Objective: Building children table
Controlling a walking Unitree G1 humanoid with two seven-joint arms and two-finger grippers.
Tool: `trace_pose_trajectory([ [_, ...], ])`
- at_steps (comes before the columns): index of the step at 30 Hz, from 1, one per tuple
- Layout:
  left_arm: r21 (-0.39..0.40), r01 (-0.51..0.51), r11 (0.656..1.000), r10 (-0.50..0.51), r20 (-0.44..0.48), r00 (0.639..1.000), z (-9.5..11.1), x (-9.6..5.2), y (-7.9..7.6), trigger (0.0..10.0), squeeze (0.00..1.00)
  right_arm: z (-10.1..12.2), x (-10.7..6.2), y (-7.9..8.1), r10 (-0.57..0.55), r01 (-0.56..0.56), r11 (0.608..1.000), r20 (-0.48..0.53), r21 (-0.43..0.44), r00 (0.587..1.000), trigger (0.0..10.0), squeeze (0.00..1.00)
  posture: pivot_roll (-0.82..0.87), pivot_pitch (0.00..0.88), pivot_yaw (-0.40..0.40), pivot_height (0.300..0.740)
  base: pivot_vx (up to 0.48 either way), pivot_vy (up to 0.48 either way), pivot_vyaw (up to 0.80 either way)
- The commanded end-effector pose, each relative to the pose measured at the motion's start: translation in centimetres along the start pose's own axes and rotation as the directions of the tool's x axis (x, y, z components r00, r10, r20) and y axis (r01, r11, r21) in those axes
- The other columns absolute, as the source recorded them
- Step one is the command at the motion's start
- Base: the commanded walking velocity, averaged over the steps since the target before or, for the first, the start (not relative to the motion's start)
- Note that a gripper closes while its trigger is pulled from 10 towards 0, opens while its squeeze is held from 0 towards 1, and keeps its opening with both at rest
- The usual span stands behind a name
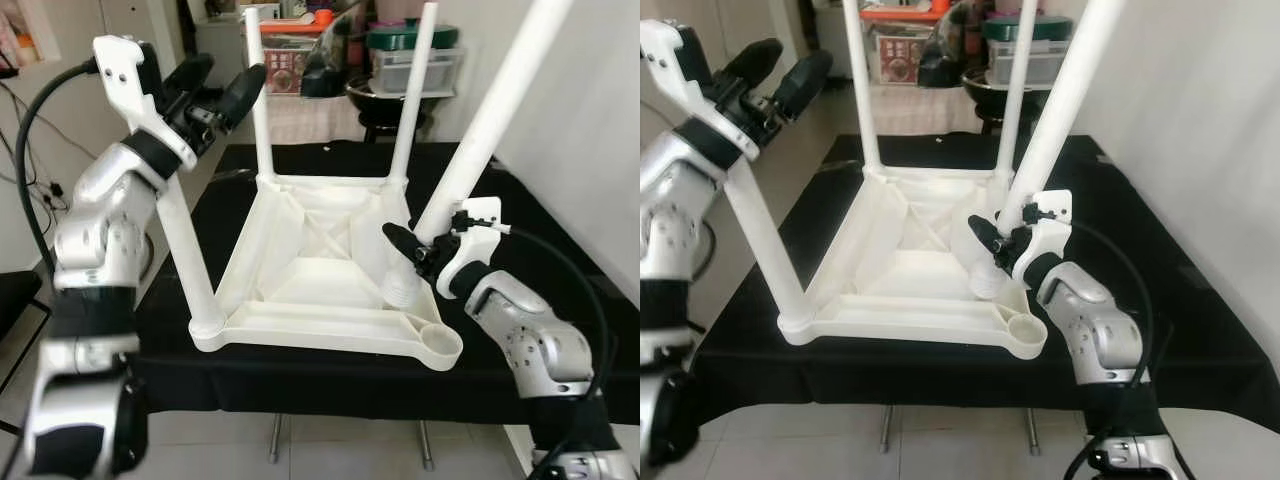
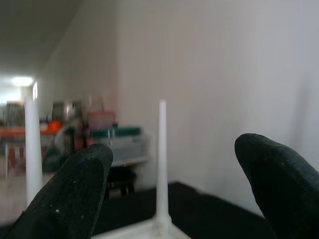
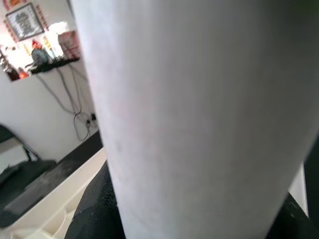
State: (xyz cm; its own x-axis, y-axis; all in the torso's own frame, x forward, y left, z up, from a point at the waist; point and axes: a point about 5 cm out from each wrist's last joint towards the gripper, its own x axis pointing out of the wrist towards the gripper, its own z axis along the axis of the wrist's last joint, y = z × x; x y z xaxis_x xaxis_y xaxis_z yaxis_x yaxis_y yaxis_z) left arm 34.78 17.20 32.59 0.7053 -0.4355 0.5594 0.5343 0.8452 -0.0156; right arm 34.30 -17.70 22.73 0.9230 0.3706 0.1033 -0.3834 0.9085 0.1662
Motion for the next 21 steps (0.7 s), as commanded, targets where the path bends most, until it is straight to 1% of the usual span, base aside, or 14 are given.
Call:
trace_pose_trajectory([
  [1,-0.038,0.065,0.997,-0.066,-0.029,0.997,-1.1,-0.6,-1.5,10.0,0.00,0.7,0.3,0.0,-0.025,0.025,1.000,0.039,-0.015,0.999,0.0,0.00,-0.08,0.000,-0.033,0.740,0.000,0.000,0.00],
  [2,-0.038,0.065,0.997,-0.066,-0.029,0.997,-1.1,-0.6,-1.5,10.0,0.00,0.7,0.3,0.0,-0.025,0.025,1.000,0.039,-0.015,0.999,0.0,0.00,-0.08,0.000,-0.033,0.740,0.000,0.000,0.00],
  [3,-0.056,0.091,0.994,-0.093,-0.033,0.995,-1.5,-0.7,-2.2,10.0,0.00,0.6,0.3,-0.1,-0.037,0.038,0.999,0.041,-0.022,0.998,0.0,0.00,-0.08,0.000,-0.033,0.740,0.000,0.000,0.00],
  [4,-0.082,0.154,0.985,-0.157,-0.037,0.987,-1.9,-1.0,-3.6,10.0,0.00,0.6,0.4,-0.3,-0.064,0.065,0.997,0.044,-0.033,0.997,2.3,0.00,-0.07,0.000,-0.034,0.740,0.000,0.000,0.00],
  [6,-0.082,0.154,0.985,-0.157,-0.037,0.987,-1.9,-1.0,-3.6,10.0,0.00,0.6,0.4,-0.3,-0.064,0.065,0.997,0.044,-0.033,0.997,2.3,0.00,-0.07,0.000,-0.034,0.740,0.000,0.000,0.00],
  [7,-0.102,0.198,0.975,-0.202,-0.039,0.979,-2.4,-1.2,-4.8,10.0,0.00,0.6,0.5,-0.6,-0.093,0.095,0.994,0.051,-0.052,0.994,7.7,0.00,-0.07,0.000,-0.035,0.740,0.000,0.000,0.00],
  [8,-0.102,0.198,0.975,-0.202,-0.039,0.979,-2.4,-1.2,-4.8,10.0,0.00,0.6,0.5,-0.6,-0.093,0.095,0.994,0.051,-0.052,0.994,7.7,0.00,-0.07,0.000,-0.035,0.740,0.000,0.000,0.00],
  [9,-0.125,0.221,0.967,-0.230,-0.058,0.972,-3.4,-1.6,-6.2,10.0,0.00,0.7,0.7,-0.8,-0.125,0.130,0.988,0.066,-0.084,0.990,10.0,0.00,-0.07,0.000,-0.036,0.740,0.000,0.000,0.00],
  [13,-0.125,0.221,0.967,-0.230,-0.058,0.972,-3.4,-1.6,-6.2,10.0,0.00,0.7,0.7,-0.8,-0.125,0.130,0.988,0.066,-0.084,0.990,10.0,0.00,-0.07,0.000,-0.036,0.740,0.000,0.000,0.00],
  [14,-0.128,0.213,0.969,-0.223,-0.072,0.972,-3.9,-1.8,-6.5,10.0,0.00,0.7,0.8,-1.0,-0.137,0.144,0.984,0.068,-0.108,0.988,10.0,0.00,-0.07,0.000,-0.035,0.740,0.000,0.000,0.00],
  [17,-0.132,0.143,0.981,-0.164,-0.173,0.971,-7.0,-3.7,-7.8,10.0,0.00,0.2,0.6,-1.0,-0.154,0.169,0.967,0.091,-0.191,0.984,10.0,0.00,-0.07,0.000,-0.033,0.740,0.000,0.000,0.00],
  [19,-0.130,0.133,0.983,-0.157,-0.191,0.969,-7.5,-4.1,-8.1,10.0,0.00,0.1,0.6,-0.9,-0.152,0.171,0.965,0.104,-0.198,0.983,10.0,0.00,-0.07,0.000,-0.033,0.740,0.000,0.000,0.00],
  [20,-0.148,0.105,0.983,-0.139,-0.242,0.960,-8.8,-5.4,-8.7,10.0,0.00,-0.7,0.5,-0.1,-0.126,0.140,0.969,0.082,-0.205,0.989,10.0,0.00,-0.08,0.000,-0.036,0.740,0.000,0.000,0.00],
  [21,-0.148,0.105,0.983,-0.139,-0.242,0.960,-8.8,-5.4,-8.7,10.0,0.00,-0.7,0.5,-0.1,-0.126,0.140,0.969,0.082,-0.205,0.989,10.0,0.00,-0.08,0.000,-0.036,0.740,0.000,0.000,0.00],
])
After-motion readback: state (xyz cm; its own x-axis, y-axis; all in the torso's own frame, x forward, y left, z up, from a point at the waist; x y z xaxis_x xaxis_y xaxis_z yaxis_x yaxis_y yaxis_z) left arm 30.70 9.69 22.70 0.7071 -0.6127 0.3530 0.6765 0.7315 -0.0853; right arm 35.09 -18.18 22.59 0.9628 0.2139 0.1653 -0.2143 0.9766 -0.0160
